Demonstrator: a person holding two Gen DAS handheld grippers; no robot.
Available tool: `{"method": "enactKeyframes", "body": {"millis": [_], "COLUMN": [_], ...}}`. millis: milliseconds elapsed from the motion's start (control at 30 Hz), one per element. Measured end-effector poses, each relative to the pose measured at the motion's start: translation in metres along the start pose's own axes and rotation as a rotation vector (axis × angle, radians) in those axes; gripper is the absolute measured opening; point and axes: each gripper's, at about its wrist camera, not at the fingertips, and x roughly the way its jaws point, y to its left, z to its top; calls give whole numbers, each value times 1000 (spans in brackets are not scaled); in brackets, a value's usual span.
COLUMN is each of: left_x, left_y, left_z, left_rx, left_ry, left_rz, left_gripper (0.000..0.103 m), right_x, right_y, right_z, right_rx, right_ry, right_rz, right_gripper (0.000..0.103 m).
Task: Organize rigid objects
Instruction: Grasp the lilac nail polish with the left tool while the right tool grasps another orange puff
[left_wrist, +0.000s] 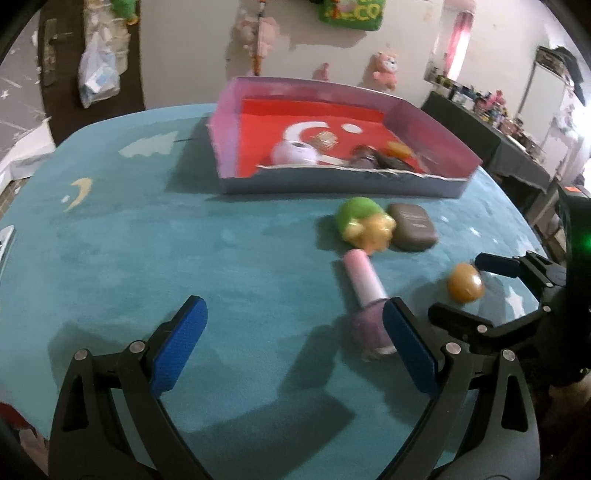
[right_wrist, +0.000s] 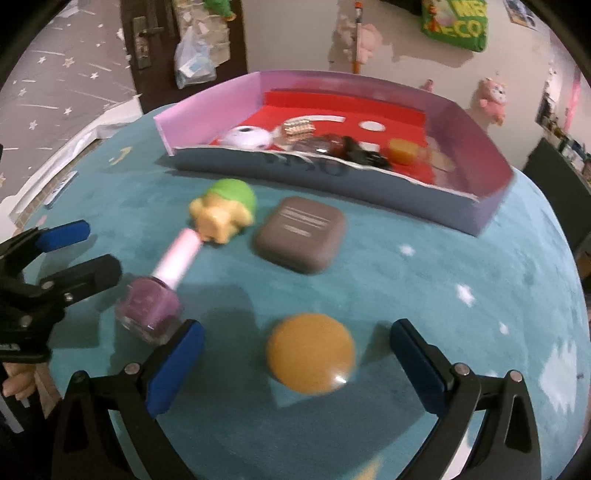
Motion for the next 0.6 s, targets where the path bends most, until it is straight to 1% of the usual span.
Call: {"method": "enactKeyframes", "body": {"millis": [200,367,433,500,600], "left_x": [14,24,23,21,16], "left_y": [-26,-35,-31,-26,-15], "left_z": [-2,-6,-8,-10,-13], "left_rx": [54,85,95,98,98], "left_ry": [39,66,59,55,55], "left_rz": [-37,3,33,30,50], "left_gripper": [97,97,98,98,98], "right_x": [-10,-14,-15,-16,-16], "right_y": [-28,-41,-44,-45,-45], "right_z": [-14,-19,-20,-20,-20], "right_rx": [46,66,73,74,69], "right_ry": [-3,-11,-17,-20,-21], "right_rz": [-39,-46,-36,-31,-26], "right_gripper": [103,103,103,103,103]}}
